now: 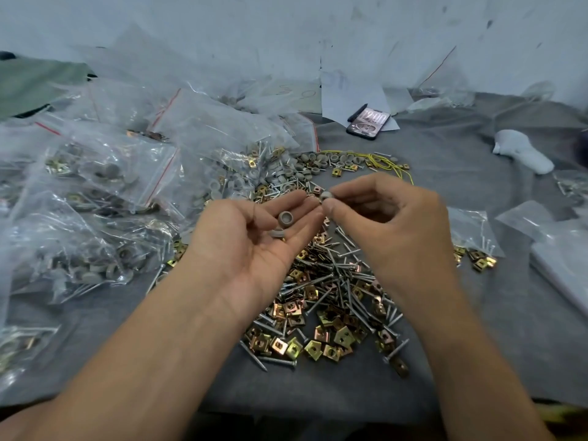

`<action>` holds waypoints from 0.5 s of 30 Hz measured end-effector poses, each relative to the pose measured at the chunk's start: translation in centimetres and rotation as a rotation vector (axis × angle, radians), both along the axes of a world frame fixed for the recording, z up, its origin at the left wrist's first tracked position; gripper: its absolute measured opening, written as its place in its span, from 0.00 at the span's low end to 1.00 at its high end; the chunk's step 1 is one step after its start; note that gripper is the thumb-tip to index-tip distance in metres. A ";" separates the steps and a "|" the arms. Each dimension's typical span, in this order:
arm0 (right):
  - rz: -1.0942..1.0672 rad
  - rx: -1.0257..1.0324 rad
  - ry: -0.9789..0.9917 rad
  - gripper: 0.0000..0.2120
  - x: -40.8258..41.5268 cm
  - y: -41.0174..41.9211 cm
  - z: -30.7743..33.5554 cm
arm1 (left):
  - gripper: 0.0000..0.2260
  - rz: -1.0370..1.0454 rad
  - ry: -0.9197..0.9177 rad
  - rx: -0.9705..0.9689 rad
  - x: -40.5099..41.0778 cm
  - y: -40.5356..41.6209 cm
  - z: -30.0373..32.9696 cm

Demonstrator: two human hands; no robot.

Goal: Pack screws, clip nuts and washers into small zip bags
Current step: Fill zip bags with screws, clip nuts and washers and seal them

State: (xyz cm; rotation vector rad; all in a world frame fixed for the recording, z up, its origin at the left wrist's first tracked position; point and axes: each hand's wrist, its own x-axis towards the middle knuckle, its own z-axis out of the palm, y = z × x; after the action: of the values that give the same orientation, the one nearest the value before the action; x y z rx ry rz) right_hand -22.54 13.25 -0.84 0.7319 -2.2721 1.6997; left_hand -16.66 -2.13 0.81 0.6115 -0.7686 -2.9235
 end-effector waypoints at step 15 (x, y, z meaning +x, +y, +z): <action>-0.012 0.502 0.087 0.07 -2.1 -2.5 -1.1 | 0.17 0.115 0.078 -0.048 0.1 -2.0 1.7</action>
State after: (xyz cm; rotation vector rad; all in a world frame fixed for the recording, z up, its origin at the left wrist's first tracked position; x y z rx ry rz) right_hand -24.60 10.79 -1.97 0.8584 -2.6557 1.0656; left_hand -16.58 -4.12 2.50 0.5161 -0.7654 -2.7977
